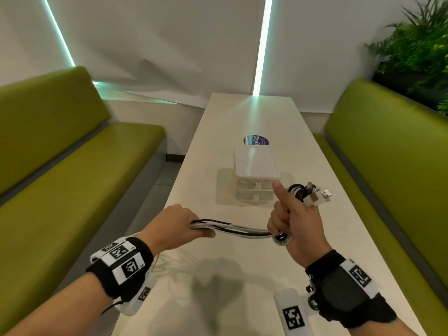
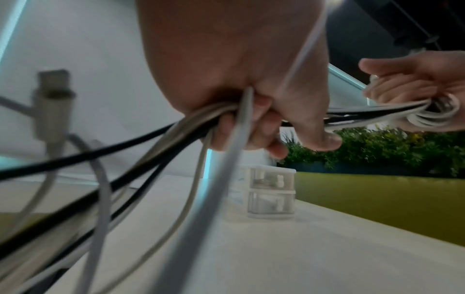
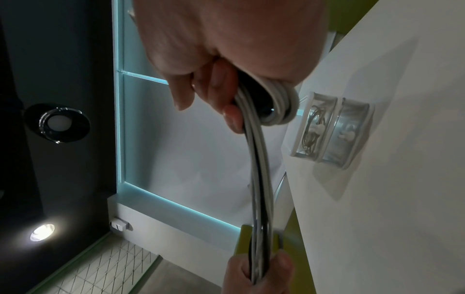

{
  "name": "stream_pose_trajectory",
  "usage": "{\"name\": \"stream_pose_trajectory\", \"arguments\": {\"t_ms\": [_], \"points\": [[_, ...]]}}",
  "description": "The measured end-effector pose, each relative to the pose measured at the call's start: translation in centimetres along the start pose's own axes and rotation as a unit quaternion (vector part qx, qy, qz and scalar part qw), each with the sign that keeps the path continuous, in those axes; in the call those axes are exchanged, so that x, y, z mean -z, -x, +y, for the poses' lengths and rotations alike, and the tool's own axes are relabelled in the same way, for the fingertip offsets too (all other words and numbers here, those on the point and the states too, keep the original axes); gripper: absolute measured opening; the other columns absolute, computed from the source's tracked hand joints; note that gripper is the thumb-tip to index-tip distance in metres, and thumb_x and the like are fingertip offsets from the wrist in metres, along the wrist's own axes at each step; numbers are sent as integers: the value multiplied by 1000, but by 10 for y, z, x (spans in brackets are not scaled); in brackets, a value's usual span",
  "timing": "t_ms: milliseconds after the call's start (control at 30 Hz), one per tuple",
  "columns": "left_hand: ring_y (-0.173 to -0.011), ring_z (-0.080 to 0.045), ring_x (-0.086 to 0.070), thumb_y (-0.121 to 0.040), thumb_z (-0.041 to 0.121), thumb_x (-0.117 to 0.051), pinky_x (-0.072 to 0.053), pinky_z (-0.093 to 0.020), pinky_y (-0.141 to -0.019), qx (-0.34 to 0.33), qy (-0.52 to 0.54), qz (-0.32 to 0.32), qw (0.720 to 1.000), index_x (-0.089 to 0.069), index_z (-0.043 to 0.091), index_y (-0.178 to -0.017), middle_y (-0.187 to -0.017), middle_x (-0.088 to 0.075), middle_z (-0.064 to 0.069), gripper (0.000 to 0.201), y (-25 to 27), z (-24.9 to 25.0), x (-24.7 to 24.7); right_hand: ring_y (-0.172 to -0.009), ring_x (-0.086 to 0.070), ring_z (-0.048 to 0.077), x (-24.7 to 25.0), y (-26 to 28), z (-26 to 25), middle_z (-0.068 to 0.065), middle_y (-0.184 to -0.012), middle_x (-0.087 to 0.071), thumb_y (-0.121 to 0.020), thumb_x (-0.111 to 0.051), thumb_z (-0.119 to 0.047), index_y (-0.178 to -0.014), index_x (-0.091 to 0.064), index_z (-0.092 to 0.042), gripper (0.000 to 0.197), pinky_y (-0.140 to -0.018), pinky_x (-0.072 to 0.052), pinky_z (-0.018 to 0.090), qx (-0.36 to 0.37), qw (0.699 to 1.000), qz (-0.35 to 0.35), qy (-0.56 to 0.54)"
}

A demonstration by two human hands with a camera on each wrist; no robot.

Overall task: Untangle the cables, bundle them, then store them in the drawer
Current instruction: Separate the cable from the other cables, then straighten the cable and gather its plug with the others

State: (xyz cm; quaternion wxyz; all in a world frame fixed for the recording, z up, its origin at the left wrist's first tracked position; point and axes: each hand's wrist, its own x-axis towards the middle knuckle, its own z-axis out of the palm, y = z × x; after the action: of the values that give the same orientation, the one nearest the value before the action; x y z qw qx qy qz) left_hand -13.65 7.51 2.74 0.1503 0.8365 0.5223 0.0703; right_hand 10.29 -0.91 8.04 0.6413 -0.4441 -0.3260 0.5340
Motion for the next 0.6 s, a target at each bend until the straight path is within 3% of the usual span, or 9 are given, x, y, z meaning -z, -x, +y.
{"name": "stream_pose_trajectory", "arguments": {"t_ms": [67,167,233,300,367,433,500,600], "points": [[-43,-12,-42,-61,85,-52,-28,-19,-43,8,-23,-5,1000,-67,17,-66,-52,-57,-3,70,-1,-1,5,-48,-8,22,2,-1,-3,3,-49,-14,-86,-68,-30,-50,-29,-20,53,-47,-19,34,10,1000,1,-4],[-46,-8,-51,-64,75,-67,-40,-20,-47,61,-50,-51,996,-70,23,-73,-57,-63,3,52,-9,-4,18,-47,-10,21,1,-2,-3,4,-48,-15,-87,-68,-31,-50,-30,-19,54,-44,-25,29,25,1000,-2,7],[-47,-10,-53,-66,77,-64,-43,-22,-48,81,-106,-36,990,-66,24,-71,-56,-61,6,53,-16,-6,27,-45,-13,20,-2,-3,-3,3,-47,-17,-87,-68,-31,-49,-31,-19,54,-44,-28,28,32,999,-9,14],[-50,-11,-52,-67,83,-53,-38,-24,-46,71,-181,15,981,-62,26,-68,-55,-56,6,57,-21,-8,30,-45,-15,19,-4,-5,-2,3,-46,-19,-86,-68,-30,-48,-34,-20,52,-45,-30,29,41,999,-15,27],[-58,-13,-59,-71,79,-53,-44,-25,-52,74,-153,-1,985,-67,25,-73,-63,-63,6,55,-24,-9,22,-44,-17,19,-4,-7,-1,3,-46,-21,-86,-69,-28,-46,-41,-24,49,-45,-31,30,52,998,-14,43],[-70,-14,-63,-76,67,-63,-46,-25,-59,74,-68,-68,993,-72,24,-80,-74,-68,5,44,-22,-9,6,-44,-20,18,0,-8,3,3,-46,-24,-85,-70,-27,-47,-46,-26,45,-45,-30,30,55,997,-6,57],[-82,-15,-56,-75,62,-68,-39,-26,-62,35,-69,-106,991,-68,23,-84,-85,-60,2,40,-18,-10,-8,-44,-21,18,6,-7,7,3,-46,-25,-82,-72,-28,-50,-44,-22,43,-46,-29,33,57,996,0,70],[-91,-13,-43,-71,53,-75,-36,-25,-70,0,-59,-75,995,-63,26,-98,-97,-44,6,39,-8,-22,-16,-44,-23,18,14,-6,10,3,-46,-27,-80,-74,-29,-53,-38,-20,46,-47,-29,34,64,993,12,99]]}}
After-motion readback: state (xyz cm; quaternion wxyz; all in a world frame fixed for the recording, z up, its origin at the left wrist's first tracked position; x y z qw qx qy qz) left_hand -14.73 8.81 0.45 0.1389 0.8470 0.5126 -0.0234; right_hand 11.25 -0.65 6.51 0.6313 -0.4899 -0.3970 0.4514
